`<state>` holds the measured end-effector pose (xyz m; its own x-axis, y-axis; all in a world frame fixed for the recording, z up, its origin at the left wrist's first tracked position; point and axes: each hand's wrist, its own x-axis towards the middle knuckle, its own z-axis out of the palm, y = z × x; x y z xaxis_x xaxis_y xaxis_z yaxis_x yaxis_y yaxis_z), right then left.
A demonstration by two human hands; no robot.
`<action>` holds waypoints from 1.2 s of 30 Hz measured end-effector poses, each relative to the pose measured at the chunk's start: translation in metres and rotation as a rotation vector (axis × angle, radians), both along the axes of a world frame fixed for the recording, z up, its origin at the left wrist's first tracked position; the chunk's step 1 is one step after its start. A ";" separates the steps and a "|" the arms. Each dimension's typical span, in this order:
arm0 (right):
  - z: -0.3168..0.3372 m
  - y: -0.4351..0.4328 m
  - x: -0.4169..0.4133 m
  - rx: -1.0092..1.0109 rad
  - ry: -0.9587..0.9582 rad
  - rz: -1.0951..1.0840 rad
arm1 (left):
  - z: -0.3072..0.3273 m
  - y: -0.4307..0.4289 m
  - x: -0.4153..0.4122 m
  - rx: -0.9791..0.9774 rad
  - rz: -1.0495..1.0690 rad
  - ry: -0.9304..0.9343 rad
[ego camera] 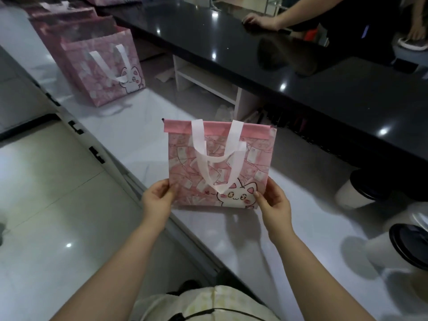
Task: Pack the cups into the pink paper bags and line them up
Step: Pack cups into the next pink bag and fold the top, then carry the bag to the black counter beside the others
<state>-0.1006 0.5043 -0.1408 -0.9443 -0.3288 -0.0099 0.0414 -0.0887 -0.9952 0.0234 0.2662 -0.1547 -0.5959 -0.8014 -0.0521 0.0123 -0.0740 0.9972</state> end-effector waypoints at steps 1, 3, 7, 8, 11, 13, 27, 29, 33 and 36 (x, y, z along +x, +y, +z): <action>0.005 -0.008 0.000 -0.014 -0.009 0.003 | 0.001 -0.002 0.003 0.025 0.043 0.014; 0.010 -0.027 0.002 -0.036 -0.026 0.032 | 0.002 -0.008 0.014 0.061 0.145 0.024; 0.015 -0.074 0.015 -0.059 -0.042 0.165 | 0.007 -0.019 0.052 0.114 0.352 0.057; 0.016 -0.087 0.021 -0.064 -0.041 0.199 | 0.010 -0.021 0.063 0.127 0.391 0.068; 0.016 -0.124 0.045 -0.110 -0.053 0.314 | 0.019 -0.031 0.099 0.166 0.542 0.093; 0.017 -0.149 0.060 -0.133 -0.058 0.389 | 0.026 -0.041 0.124 0.184 0.619 0.107; 0.030 -0.396 0.197 -0.101 -0.141 0.629 | 0.047 -0.219 0.306 0.292 0.857 0.243; 0.031 -0.442 0.225 -0.071 -0.140 0.631 | 0.048 -0.254 0.339 0.303 0.890 0.268; 0.029 -0.522 0.275 -0.003 -0.145 0.672 | 0.048 -0.320 0.393 0.339 0.955 0.272; 0.021 -0.565 0.299 0.047 -0.143 0.669 | 0.037 -0.362 0.415 0.395 0.985 0.259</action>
